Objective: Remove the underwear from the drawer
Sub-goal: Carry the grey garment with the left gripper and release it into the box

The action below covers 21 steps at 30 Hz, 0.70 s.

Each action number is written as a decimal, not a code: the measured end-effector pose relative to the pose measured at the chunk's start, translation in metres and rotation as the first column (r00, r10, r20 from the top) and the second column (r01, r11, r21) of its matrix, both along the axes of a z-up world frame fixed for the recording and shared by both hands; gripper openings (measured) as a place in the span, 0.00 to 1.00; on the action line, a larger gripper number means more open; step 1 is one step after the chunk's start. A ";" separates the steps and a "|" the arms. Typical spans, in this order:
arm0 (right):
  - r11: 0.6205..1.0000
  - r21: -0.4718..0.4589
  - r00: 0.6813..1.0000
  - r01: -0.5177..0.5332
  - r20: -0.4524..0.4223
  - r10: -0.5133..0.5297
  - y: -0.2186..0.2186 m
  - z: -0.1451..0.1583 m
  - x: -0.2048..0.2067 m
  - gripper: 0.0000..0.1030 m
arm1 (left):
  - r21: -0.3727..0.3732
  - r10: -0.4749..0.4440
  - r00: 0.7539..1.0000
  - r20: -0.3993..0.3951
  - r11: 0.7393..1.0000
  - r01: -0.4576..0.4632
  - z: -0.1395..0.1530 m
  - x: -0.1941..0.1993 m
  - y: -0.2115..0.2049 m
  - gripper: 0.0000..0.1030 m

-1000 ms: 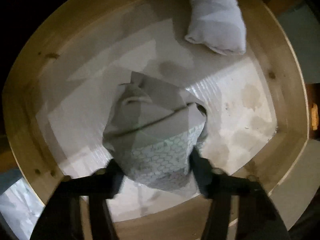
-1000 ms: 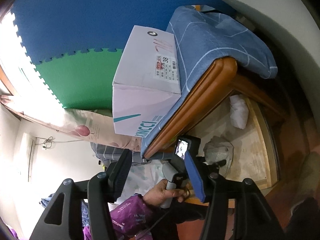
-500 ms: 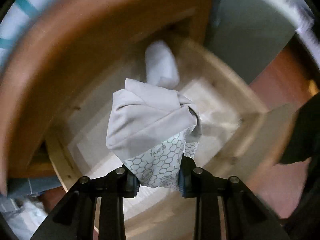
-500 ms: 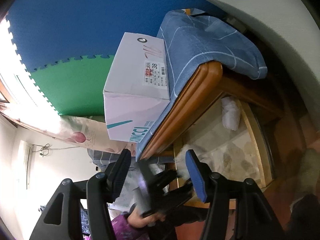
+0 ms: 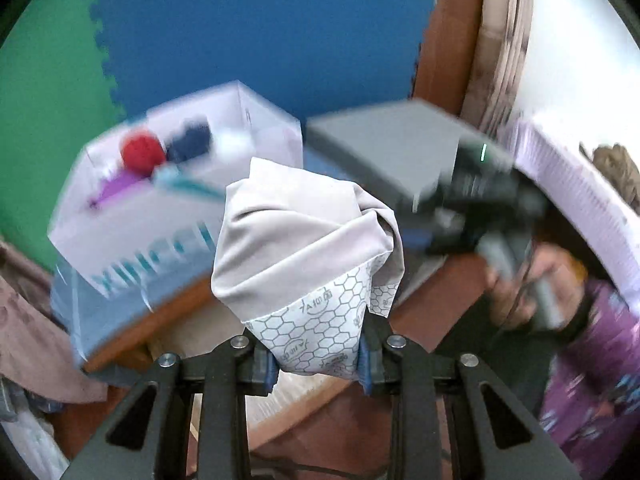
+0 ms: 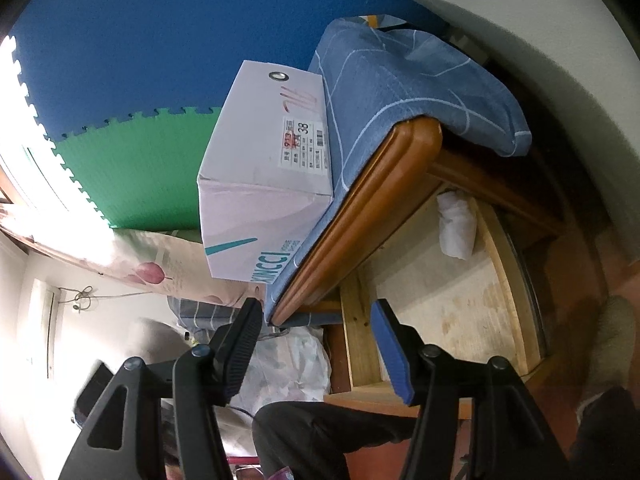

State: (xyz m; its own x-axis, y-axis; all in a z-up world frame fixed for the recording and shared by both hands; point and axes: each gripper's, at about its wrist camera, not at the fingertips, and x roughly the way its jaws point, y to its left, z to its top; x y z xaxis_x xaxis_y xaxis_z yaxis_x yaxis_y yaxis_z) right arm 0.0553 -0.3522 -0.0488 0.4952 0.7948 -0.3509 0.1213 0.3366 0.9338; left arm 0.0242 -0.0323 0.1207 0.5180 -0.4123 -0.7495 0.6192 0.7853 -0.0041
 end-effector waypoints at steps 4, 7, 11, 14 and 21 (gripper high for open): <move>1.000 -0.005 1.000 -0.006 0.000 0.006 0.001 0.000 0.000 0.56 | -0.034 0.081 0.996 0.047 0.996 -0.080 0.049 0.038 0.014 0.27; 1.000 -0.007 1.000 -0.010 0.001 0.010 0.001 0.000 0.000 0.56 | -0.018 0.164 0.983 0.081 0.986 -0.163 0.079 0.072 0.010 0.28; 1.000 -0.014 1.000 -0.020 0.002 0.020 0.003 0.001 0.001 0.56 | 0.014 0.256 0.962 0.091 0.966 -0.258 0.078 0.136 0.012 0.29; 0.999 -0.025 0.999 -0.034 0.001 0.034 0.006 0.001 0.002 0.56 | 0.038 0.314 0.949 0.041 0.948 -0.315 0.071 0.177 0.006 0.30; 0.979 -0.170 0.993 -0.115 0.002 0.117 0.026 0.007 0.005 0.56 | 0.051 0.392 0.920 -0.002 0.919 -0.391 0.033 0.206 0.019 0.72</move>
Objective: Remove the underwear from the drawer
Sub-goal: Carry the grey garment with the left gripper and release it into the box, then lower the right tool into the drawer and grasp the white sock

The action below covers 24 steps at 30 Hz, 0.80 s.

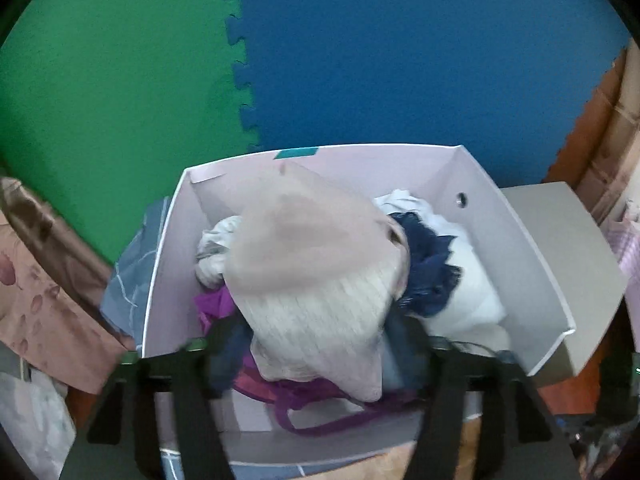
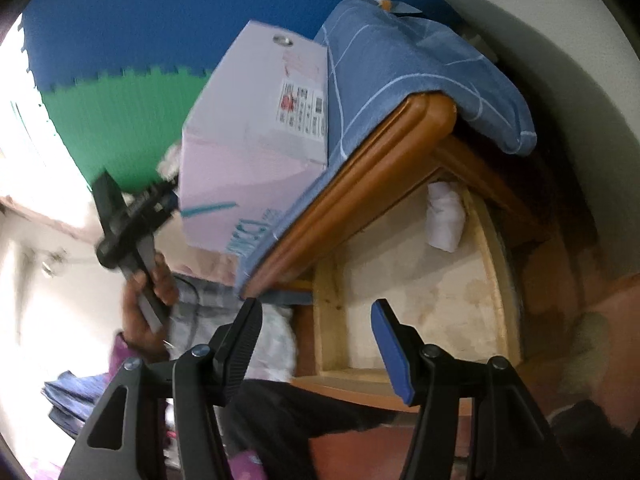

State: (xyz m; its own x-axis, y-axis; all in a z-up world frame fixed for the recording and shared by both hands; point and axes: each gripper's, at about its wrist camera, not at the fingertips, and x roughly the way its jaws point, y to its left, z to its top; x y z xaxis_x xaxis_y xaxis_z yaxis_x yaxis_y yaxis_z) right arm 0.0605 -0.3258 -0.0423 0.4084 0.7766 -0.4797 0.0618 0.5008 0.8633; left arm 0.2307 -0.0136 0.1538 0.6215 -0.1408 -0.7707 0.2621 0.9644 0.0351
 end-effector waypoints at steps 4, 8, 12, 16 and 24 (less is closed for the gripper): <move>0.971 -0.223 0.995 -0.085 0.023 0.093 0.028 0.008 0.001 0.56 | 0.052 -0.018 0.992 0.129 0.999 0.011 0.014 -0.023 -0.004 0.84; 0.793 -0.549 0.948 -0.266 0.000 0.318 0.086 0.009 0.006 0.56 | 0.041 -0.010 0.957 0.290 0.999 -0.002 0.040 -0.061 0.003 0.99; 0.340 -0.874 0.791 -0.348 -0.079 0.607 0.161 -0.013 -0.003 0.56 | -0.018 -0.004 0.909 0.416 1.000 0.013 0.054 -0.118 0.025 1.00; -0.205 -0.962 0.528 -0.181 -0.271 0.805 0.215 -0.072 -0.019 0.53 | -0.005 0.032 0.905 0.424 0.999 -0.033 0.037 -0.162 0.054 1.00; -0.682 -0.707 0.183 0.186 -0.658 0.731 0.211 -0.144 -0.019 0.53 | 0.009 0.104 0.920 0.377 0.993 -0.115 -0.020 -0.203 0.089 1.00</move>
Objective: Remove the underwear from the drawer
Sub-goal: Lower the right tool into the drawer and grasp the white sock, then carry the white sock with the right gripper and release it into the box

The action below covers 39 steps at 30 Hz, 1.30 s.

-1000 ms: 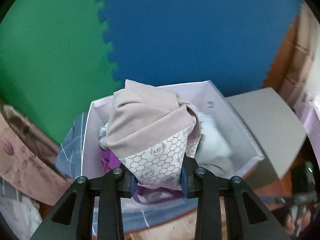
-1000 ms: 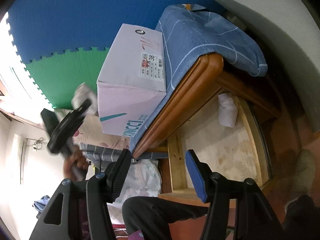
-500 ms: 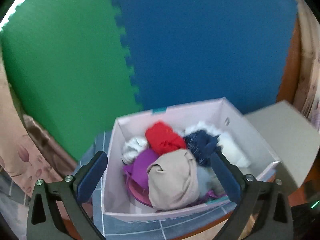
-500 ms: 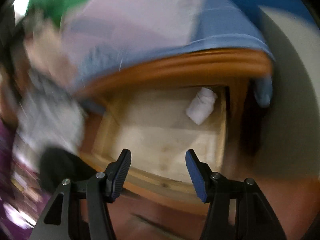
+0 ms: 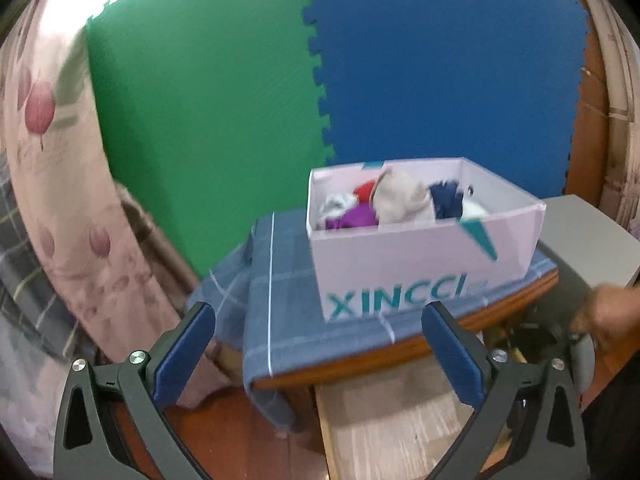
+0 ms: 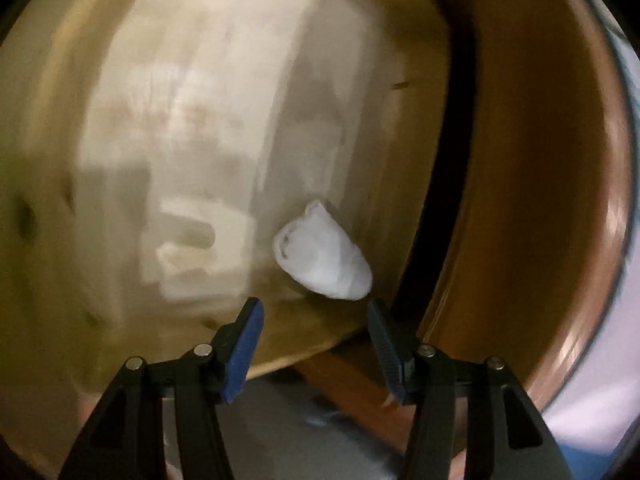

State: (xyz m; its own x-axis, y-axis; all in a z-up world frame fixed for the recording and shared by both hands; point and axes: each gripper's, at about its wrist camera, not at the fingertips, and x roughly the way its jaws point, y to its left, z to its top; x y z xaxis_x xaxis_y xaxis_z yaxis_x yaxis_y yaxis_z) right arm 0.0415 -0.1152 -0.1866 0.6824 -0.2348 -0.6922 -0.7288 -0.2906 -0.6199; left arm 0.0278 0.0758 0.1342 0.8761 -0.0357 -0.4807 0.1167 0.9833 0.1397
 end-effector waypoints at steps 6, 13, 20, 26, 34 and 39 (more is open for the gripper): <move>0.979 -0.141 0.989 -0.145 -0.026 0.143 -0.005 -0.034 0.021 0.55 | 0.001 -0.022 0.998 -0.055 1.000 0.022 -0.022 0.006 -0.006 1.00; 0.929 -0.271 0.966 -0.254 -0.024 0.257 -0.013 -0.071 0.027 0.72 | 0.039 -0.061 0.994 -0.086 0.997 0.064 -0.035 0.011 -0.015 1.00; 0.882 -0.349 0.935 -0.317 0.044 0.353 -0.013 -0.093 0.028 0.81 | 0.008 -0.081 0.985 -0.153 0.996 0.084 -0.045 0.021 -0.017 1.00; 0.926 -0.340 0.984 -0.166 -0.002 0.176 0.002 -0.086 0.047 0.41 | 0.027 -0.083 0.983 -0.163 0.996 0.088 -0.049 0.021 -0.021 1.00; 0.989 -0.145 0.996 -0.006 -0.086 -0.007 0.021 -0.045 0.060 0.35 | 0.074 -0.084 0.983 -0.162 0.993 0.097 -0.052 0.019 -0.027 1.00; 0.977 0.070 0.960 0.200 -0.212 -0.182 0.038 0.006 0.069 0.35 | 0.088 -0.072 0.980 -0.185 0.992 0.089 -0.057 0.023 -0.027 1.00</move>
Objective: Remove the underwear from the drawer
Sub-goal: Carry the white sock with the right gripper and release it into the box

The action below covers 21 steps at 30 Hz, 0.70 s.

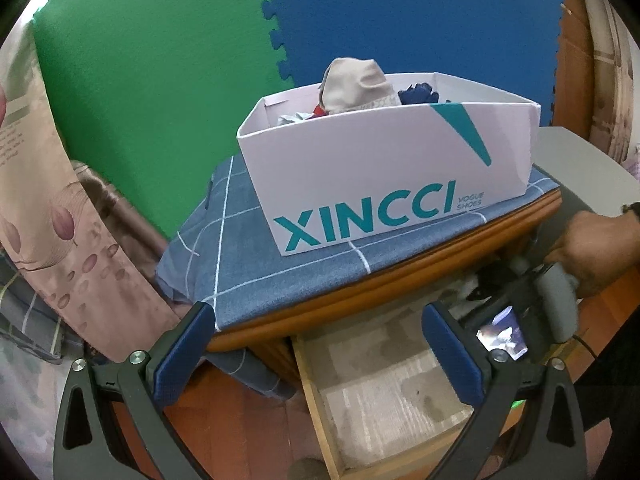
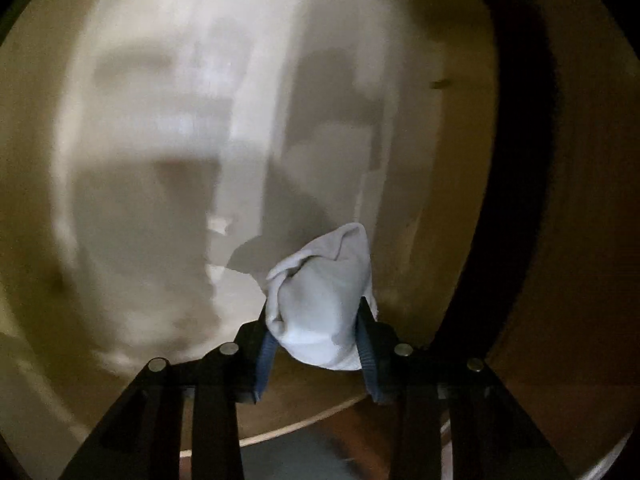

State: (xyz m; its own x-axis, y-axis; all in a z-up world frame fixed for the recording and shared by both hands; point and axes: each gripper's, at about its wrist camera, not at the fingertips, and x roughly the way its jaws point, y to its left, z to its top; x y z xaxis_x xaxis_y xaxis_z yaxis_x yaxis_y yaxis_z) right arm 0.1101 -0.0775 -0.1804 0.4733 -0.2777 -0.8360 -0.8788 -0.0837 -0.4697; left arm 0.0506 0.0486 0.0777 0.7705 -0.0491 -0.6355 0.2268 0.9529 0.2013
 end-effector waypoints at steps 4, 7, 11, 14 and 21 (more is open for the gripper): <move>0.948 0.235 0.975 0.213 -0.112 -0.191 0.004 0.055 0.011 0.35 | -0.007 0.022 1.000 -0.016 1.000 -0.022 -0.002 0.004 0.004 1.00; 0.854 0.376 0.931 0.360 -0.206 -0.301 -0.005 0.096 0.017 0.35 | -0.003 0.041 0.999 -0.021 0.999 -0.041 -0.003 0.006 0.006 1.00; 0.646 0.509 0.820 0.569 -0.414 -0.396 -0.037 0.143 0.012 0.35 | -0.002 0.060 0.998 -0.029 0.998 -0.061 -0.004 0.009 0.008 1.00; 0.449 0.588 0.739 0.673 -0.545 -0.395 -0.061 0.185 0.000 0.35 | 0.006 0.066 0.997 -0.031 0.998 -0.066 -0.005 0.009 0.007 1.00; 0.128 0.715 0.710 0.688 -0.626 -0.322 -0.100 0.298 -0.013 0.35 | 0.038 0.050 0.999 -0.012 0.998 -0.049 -0.005 0.004 -0.004 1.00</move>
State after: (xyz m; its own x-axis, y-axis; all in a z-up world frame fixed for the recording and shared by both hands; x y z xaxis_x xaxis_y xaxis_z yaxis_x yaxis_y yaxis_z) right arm 0.0975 -0.1771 0.1179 0.2706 0.5962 -0.7559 -0.6114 0.7129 0.3434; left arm 0.0551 0.0445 0.0723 0.7634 0.0130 -0.6459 0.1824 0.9548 0.2349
